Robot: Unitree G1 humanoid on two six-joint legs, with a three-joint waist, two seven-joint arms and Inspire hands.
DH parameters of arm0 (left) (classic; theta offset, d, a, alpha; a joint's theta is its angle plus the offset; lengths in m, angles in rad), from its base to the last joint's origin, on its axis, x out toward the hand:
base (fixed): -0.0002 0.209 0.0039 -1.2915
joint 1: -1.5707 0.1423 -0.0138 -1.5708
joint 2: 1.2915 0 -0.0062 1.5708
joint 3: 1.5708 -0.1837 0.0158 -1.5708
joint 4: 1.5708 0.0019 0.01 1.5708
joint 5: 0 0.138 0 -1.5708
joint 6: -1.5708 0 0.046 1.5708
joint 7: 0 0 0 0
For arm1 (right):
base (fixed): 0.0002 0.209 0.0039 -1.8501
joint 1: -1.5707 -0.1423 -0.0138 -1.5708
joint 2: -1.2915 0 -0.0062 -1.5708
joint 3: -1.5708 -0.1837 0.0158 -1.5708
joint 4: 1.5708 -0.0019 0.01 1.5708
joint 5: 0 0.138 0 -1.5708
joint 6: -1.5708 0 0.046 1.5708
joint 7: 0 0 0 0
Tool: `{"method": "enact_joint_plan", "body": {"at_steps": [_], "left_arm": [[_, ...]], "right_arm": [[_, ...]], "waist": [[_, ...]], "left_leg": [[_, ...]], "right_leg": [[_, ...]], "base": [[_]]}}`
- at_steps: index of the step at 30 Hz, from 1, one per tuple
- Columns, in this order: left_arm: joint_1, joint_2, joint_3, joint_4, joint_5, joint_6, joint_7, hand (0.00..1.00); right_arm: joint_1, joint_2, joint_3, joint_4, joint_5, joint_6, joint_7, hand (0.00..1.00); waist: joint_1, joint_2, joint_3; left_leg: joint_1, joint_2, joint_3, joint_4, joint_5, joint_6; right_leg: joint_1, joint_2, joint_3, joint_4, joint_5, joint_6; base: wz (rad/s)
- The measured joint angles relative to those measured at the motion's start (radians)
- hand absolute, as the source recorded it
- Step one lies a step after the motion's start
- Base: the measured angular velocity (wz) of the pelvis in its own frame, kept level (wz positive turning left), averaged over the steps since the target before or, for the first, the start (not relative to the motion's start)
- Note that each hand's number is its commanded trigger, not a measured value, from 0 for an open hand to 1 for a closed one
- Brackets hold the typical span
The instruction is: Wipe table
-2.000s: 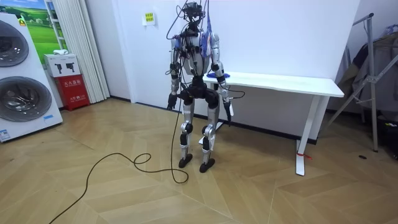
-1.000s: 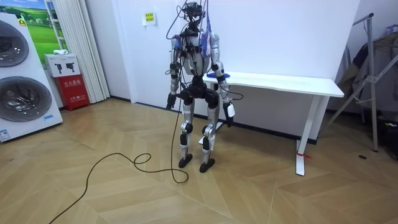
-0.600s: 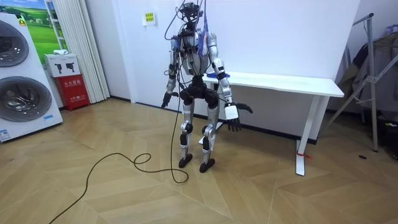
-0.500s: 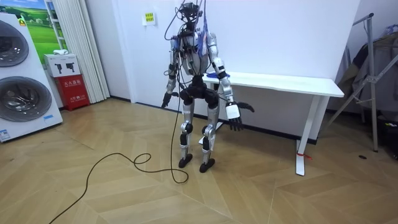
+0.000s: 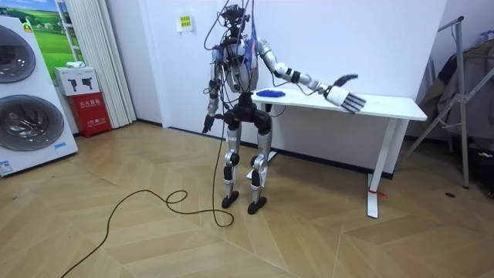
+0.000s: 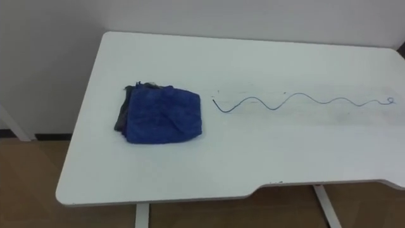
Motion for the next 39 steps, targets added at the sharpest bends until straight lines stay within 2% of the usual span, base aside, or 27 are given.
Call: {"method": "enact_joint_plan", "body": {"at_steps": [2, 3, 5, 7, 10, 13, 16, 20, 22, 23, 26, 28, 31, 34, 37, 38, 39], "left_arm": [[-0.003, 0.0, -0.024, 0.0, 0.0, -0.002, 0.0, 0.0], [-0.003, -0.001, -0.034, 0.0, 0.0, -0.002, 0.0, 0.0], [-0.004, -0.012, -0.061, -0.001, -0.002, -0.001, -0.001, 0.0], [-0.003, -0.015, -0.091, -0.001, -0.018, 0.0, -0.004, 0.0], [-0.003, -0.016, -0.119, 0.0, -0.019, 0.001, -0.003, 0.0], [-0.003, -0.017, -0.16, -0.002, -0.027, 0.002, -0.003, 0.0], [-0.007, -0.019, -0.18, -0.007, -0.031, 0.002, -0.003, 0.0], [-0.015, -0.017, -0.196, -0.006, -0.028, -0.004, -0.004, 0.0], [-0.018, -0.018, -0.199, -0.006, -0.012, -0.004, -0.007, 0.0], [-0.021, -0.017, -0.203, -0.006, -0.01, -0.003, -0.008, 0.0], [-0.025, -0.017, -0.207, -0.007, -0.009, 0.001, -0.009, 0.0], [-0.036, -0.017, -0.218, -0.007, -0.006, 0.002, -0.01, 0.0], [-0.053, -0.011, -0.25, -0.007, -0.001, 0.001, -0.012, 0.0], [-0.07, -0.002, -0.291, -0.007, -0.002, -0.001, -0.011, 0.0], [-0.081, -0.001, -0.295, -0.007, -0.001, -0.007, -0.007, 0.0], [-0.072, 0.001, -0.295, -0.007, 0.0, -0.007, -0.007, 0.0], [-0.074, 0.005, -0.296, -0.007, 0.001, -0.008, -0.007, 0.0]], "right_arm": [[0.0, 0.005, 0.046, -0.148, -0.11, -0.006, -0.023, 0.0], [0.0, 0.006, 0.058, -0.181, -0.135, -0.008, -0.028, 0.0], [-0.001, 0.014, 0.11, -0.327, -0.233, -0.008, -0.04, 0.0], [-0.001, 0.023, 0.147, -0.44, -0.306, -0.01, -0.054, 0.0], [-0.01, 0.024, 0.211, -0.597, -0.434, -0.01, -0.058, 0.0], [-0.067, 0.024, 0.288, -0.694, -0.522, -0.012, -0.057, 0.0], [-0.132, 0.024, 0.359, -0.721, -0.577, -0.018, -0.05, 0.0], [-0.162, 0.026, 0.428, -0.746, -0.761, -0.046, -0.016, 0.0], [-0.177, 0.027, 0.447, -0.756, -0.816, -0.047, 0.011, 0.0], [-0.19, 0.029, 0.475, -0.77, -0.823, -0.046, 0.022, 0.0], [-0.204, 0.038, 0.549, -0.79, -0.914, -0.039, 0.085, 0.0], [-0.212, 0.052, 0.595, -0.8, -0.959, -0.04, 0.119, 0.0], [-0.217, 0.051, 0.681, -0.8, -0.973, -0.04, 0.164, 0.0], [-0.23, 0.051, 0.779, -0.776, -1.016, -0.041, 0.192, 0.0], [-0.229, 0.054, 0.845, -0.759, -1.056, -0.039, 0.226, 0.0], [-0.23, 0.06, 0.875, -0.756, -1.088, -0.04, 0.239, 0.0], [-0.229, 0.07, 0.888, -0.749, -1.104, -0.04, 0.244, 0.0]], "waist": [[0.012, 0.009, 0.0051], [0.015, 0.002, 0.0049], [0.026, 0.015, 0.0074], [0.028, 0.017, 0.0091], [0.053, 0.021, 0.0098], [0.069, 0.022, 0.0113], [0.098, 0.021, 0.0113], [0.127, 0.027, 0.0149], [0.139, 0.029, 0.0136], [0.159, 0.033, 0.0152], [0.177, 0.035, 0.0155], [0.188, 0.034, 0.0142], [0.212, 0.032, 0.0125], [0.217, 0.028, 0.0107], [0.237, 0.021, 0.0079], [0.248, 0.009, 0.0113], [0.245, -0.01, 0.0219]], "left_leg": [[0.0, 0.0, 0.002, 0.0, 0.001, -0.001], [0.0, 0.001, 0.004, -0.001, 0.001, -0.001], [-0.002, 0.002, 0.009, -0.001, 0.001, -0.001], [-0.003, 0.003, 0.009, -0.001, 0.001, -0.002], [-0.003, 0.003, 0.008, -0.001, 0.002, -0.003], [-0.004, 0.004, 0.004, -0.001, 0.002, -0.003], [-0.003, 0.004, -0.003, -0.001, 0.002, -0.003], [-0.009, 0.002, -0.037, 0.0, 0.002, -0.003], [-0.019, 0.002, -0.047, 0.002, 0.002, -0.003], [-0.02, 0.002, -0.048, 0.002, 0.003, -0.003], [-0.022, 0.004, -0.052, 0.0, 0.004, -0.006], [-0.026, 0.003, -0.056, 0.0, 0.005, -0.006], [-0.024, 0.003, -0.076, 0.0, 0.007, -0.009], [-0.013, 0.004, -0.088, 0.0, 0.007, -0.009], [0.007, 0.005, -0.105, 0.001, 0.007, -0.009], [-0.006, -0.004, -0.099, 0.038, 0.006, -0.01], [-0.038, -0.015, -0.094, 0.111, 0.004, -0.014]], "right_leg": [[-0.004, 0.001, 0.004, 0.001, 0.001, -0.001], [-0.005, 0.002, 0.005, 0.001, 0.001, -0.002], [-0.007, 0.002, 0.006, 0.001, 0.002, -0.002], [-0.008, 0.002, 0.005, 0.001, 0.002, -0.002], [-0.006, 0.002, -0.002, 0.001, 0.002, -0.002], [-0.005, 0.001, -0.011, 0.001, 0.002, -0.002], [-0.004, 0.0, -0.017, 0.0, 0.002, -0.002], [0.005, -0.002, -0.045, -0.001, 0.002, -0.002], [-0.004, -0.004, -0.061, -0.001, 0.002, -0.002], [-0.006, -0.002, -0.061, -0.002, 0.002, -0.002], [-0.006, 0.0, -0.062, -0.007, 0.002, -0.002], [-0.004, 0.0, -0.066, -0.017, 0.002, -0.002], [-0.002, 0.002, -0.066, -0.016, 0.002, -0.002], [0.014, 0.003, -0.063, -0.016, 0.002, -0.003], [0.03, 0.005, -0.064, -0.013, 0.002, -0.003], [0.05, -0.011, -0.057, -0.023, 0.006, -0.009], [0.069, -0.029, -0.029, -0.04, 0.011, -0.015]], "base": [[-0.08], [-0.08], [-0.04], [0.0], [0.01], [0.05], [0.06], [0.22], [0.13], [0.0], [0.04], [0.05], [0.04], [0.12], [0.02], [0.03], [0.33]]}}
